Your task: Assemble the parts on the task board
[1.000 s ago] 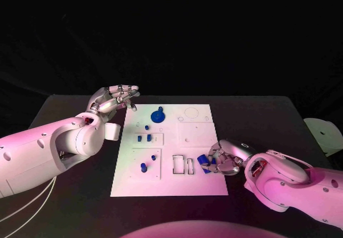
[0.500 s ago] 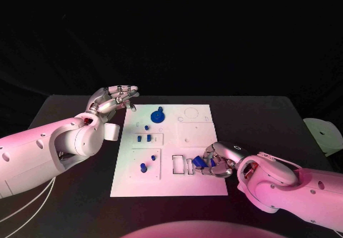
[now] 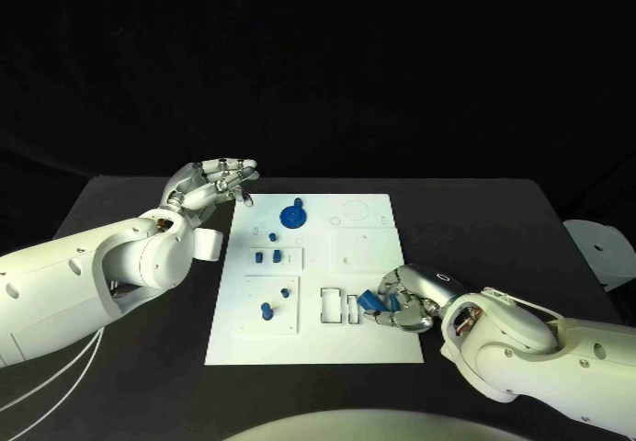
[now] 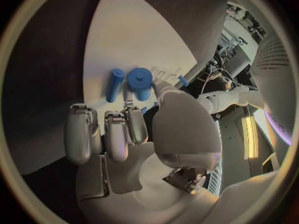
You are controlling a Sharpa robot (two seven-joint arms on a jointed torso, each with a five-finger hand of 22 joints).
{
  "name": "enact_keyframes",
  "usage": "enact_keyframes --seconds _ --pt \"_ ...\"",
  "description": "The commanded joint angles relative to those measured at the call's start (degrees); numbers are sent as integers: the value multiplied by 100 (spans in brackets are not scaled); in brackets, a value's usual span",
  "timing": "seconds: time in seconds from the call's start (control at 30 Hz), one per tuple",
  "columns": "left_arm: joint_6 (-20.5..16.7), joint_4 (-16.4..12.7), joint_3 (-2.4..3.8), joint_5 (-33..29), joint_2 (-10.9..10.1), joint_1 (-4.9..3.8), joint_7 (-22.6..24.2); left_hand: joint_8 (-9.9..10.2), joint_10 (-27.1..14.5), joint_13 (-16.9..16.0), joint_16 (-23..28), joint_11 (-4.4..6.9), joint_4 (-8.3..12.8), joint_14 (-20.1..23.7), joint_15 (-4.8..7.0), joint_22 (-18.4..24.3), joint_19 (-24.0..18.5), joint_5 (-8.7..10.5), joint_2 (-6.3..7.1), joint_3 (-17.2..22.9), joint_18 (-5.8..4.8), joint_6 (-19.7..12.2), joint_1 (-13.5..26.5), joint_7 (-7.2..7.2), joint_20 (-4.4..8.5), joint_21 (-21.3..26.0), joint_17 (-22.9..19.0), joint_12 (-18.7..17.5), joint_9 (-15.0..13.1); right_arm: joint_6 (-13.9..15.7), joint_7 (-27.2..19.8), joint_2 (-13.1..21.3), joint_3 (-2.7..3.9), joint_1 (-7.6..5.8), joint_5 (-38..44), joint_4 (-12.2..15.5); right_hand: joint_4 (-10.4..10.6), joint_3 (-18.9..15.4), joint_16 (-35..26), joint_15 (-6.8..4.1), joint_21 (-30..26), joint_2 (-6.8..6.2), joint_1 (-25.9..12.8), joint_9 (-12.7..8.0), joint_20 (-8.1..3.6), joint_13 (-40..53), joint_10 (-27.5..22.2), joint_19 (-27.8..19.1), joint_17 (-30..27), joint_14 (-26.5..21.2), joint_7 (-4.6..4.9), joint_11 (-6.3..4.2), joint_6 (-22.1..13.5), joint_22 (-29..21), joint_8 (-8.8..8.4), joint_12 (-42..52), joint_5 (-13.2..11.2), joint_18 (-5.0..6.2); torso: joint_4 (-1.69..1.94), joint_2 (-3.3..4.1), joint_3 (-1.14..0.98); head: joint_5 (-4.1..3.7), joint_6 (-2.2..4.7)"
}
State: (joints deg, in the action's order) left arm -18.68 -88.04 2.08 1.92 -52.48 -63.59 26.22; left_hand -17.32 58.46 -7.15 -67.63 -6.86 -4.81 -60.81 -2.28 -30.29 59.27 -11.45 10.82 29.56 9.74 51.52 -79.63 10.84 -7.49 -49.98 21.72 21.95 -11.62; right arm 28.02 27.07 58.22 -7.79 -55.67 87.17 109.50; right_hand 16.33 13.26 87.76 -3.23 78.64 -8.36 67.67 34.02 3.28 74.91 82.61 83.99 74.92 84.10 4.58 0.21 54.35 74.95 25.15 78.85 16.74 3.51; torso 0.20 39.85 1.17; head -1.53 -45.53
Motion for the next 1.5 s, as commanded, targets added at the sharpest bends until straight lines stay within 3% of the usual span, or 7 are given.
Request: enact_keyframes --seconds 0.03,0.2,0.37,0.8,0.87,0.93,1.5 --pt "84 -4 3 19 8 -1 27 -35 -44 -6 0 5 20 21 -14 6 -42 -9 -44 17 80 -44 29 0 -10 24 -5 28 8 390 -124 24 7 -18 -186 119 10 73 20 -53 25 98 131 67 -66 292 11 167 877 469 -54 -41 110 1124 52 -8 104 -114 -5 -11 1 2 6" --pt "90 -1 2 19 11 3 27 -35 -44 -6 0 5 20 21 -14 6 -42 -9 -44 17 80 -44 29 0 -10 24 -5 28 8 482 -236 10 19 -53 -412 212 12 171 22 -69 30 206 222 53 -85 300 23 174 883 471 -67 -57 138 1132 23 -17 -127 -116 4 -5 -1 6 13" --pt "93 -3 1 19 7 6 26 -37 -56 -6 -1 3 17 21 -15 7 -42 -9 -46 17 80 -47 36 0 -11 25 -7 31 8 329 -298 -88 24 -66 -595 219 38 182 22 -69 22 244 163 48 -88 282 17 172 881 470 -64 -54 166 1132 16 -41 -176 -115 3 0 7 14 12" --pt "103 -9 0 19 6 10 24 -37 -56 -6 -1 3 17 21 -15 7 -42 -9 -46 17 80 -47 36 0 -11 25 -7 31 8 -32 -324 -467 27 -70 -771 39 47 129 22 -74 -15 328 -175 48 -92 136 -39 164 881 470 -79 -65 256 1130 7 -200 -207 -109 14 1 9 28 14" --pt "104 -9 0 19 6 10 23 -37 -56 -6 -1 3 17 21 -15 7 -42 -9 -46 17 80 -47 36 0 -11 25 -7 31 8 -61 -319 -512 27 -70 -776 4 44 40 16 -99 -42 335 -392 80 -111 247 32 156 866 467 -116 -95 349 1128 46 -113 70 -104 7 3 9 35 18" --pt "105 -11 0 19 7 10 23 -37 -56 -6 -1 3 17 21 -15 7 -42 -9 -46 17 80 -47 36 0 -11 25 -7 31 8 -74 -317 -550 27 -70 -777 -28 47 20 15 -103 -40 332 -425 85 -115 261 41 158 864 466 -120 -99 360 1130 51 -103 90 -104 5 2 8 38 21" --pt "132 -19 0 19 5 11 9 -37 -56 -6 -1 3 17 21 -15 7 -42 -9 -46 17 80 -47 36 0 -11 25 -7 31 8 -134 -281 -801 28 -70 -691 -267 53 -186 21 -150 -59 397 -745 176 -156 401 128 160 882 471 -186 -154 477 1138 163 1 -146 -102 5 7 -5 38 23"
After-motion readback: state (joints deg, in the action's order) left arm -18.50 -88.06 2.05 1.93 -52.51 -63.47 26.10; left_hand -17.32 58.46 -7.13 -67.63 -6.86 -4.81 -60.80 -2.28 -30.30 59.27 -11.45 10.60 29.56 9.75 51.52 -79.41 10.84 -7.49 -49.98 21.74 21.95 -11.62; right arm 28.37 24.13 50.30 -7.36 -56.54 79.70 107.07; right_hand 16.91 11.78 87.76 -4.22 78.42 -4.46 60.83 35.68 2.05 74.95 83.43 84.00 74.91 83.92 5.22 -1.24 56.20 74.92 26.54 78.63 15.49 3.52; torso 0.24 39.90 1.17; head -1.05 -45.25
